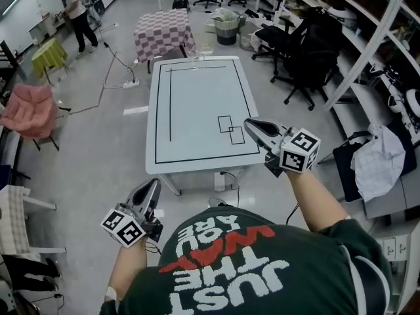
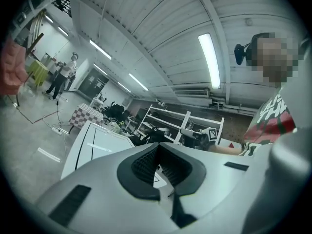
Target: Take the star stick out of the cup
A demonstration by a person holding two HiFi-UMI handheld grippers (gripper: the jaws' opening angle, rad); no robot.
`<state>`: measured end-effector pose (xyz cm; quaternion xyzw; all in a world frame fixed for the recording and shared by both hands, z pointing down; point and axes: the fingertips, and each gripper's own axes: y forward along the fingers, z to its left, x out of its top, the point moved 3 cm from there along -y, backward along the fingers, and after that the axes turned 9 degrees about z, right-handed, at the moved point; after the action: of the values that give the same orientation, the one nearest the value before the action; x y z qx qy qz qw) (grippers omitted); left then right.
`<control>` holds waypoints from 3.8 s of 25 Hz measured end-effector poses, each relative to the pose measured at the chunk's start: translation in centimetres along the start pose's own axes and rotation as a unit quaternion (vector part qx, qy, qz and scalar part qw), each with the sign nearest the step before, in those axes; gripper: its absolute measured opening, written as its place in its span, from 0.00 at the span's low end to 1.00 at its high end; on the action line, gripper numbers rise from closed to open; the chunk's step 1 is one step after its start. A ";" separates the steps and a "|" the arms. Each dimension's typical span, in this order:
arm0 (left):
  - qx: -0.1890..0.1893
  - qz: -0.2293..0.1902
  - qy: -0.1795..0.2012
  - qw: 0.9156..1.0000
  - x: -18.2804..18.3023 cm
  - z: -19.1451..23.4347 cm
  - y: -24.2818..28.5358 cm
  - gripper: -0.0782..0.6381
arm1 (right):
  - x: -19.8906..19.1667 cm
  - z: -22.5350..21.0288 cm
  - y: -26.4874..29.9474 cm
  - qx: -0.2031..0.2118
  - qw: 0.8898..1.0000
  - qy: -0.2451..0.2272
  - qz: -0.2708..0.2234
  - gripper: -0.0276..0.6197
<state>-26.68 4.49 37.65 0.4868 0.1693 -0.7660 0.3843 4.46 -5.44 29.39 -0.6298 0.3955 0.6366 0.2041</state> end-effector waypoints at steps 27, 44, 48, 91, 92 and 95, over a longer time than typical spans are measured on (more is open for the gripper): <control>0.071 0.020 0.004 0.997 11.8 33.5 44.6 0.11 | 0.6 -49.9 36.5 -0.022 0.996 -0.076 0.051 0.29; 0.066 0.023 -0.054 0.996 6.5 43.1 54.2 0.11 | -6.7 -56.0 50.1 -0.004 0.992 -0.125 0.033 0.31; 0.062 0.025 -0.048 0.997 6.0 43.6 55.0 0.11 | -7.1 -56.0 51.1 0.005 0.989 -0.142 0.027 0.30; 0.088 0.005 -0.021 0.996 9.2 42.0 51.9 0.11 | 0.5 -54.3 48.6 -0.012 0.977 -0.212 -0.015 0.11; 0.088 0.000 -0.017 0.996 10.0 41.6 51.4 0.11 | 1.5 -53.8 48.1 -0.013 0.976 -0.215 -0.017 0.11; 0.089 -0.016 -0.001 0.996 12.4 40.1 49.5 0.11 | 4.6 -52.0 46.5 -0.013 0.976 -0.215 -0.024 0.11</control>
<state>-16.89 -58.24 51.24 0.5151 0.1079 -0.7847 0.3276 1.94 -74.23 41.93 -0.4896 0.3190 0.7574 0.2913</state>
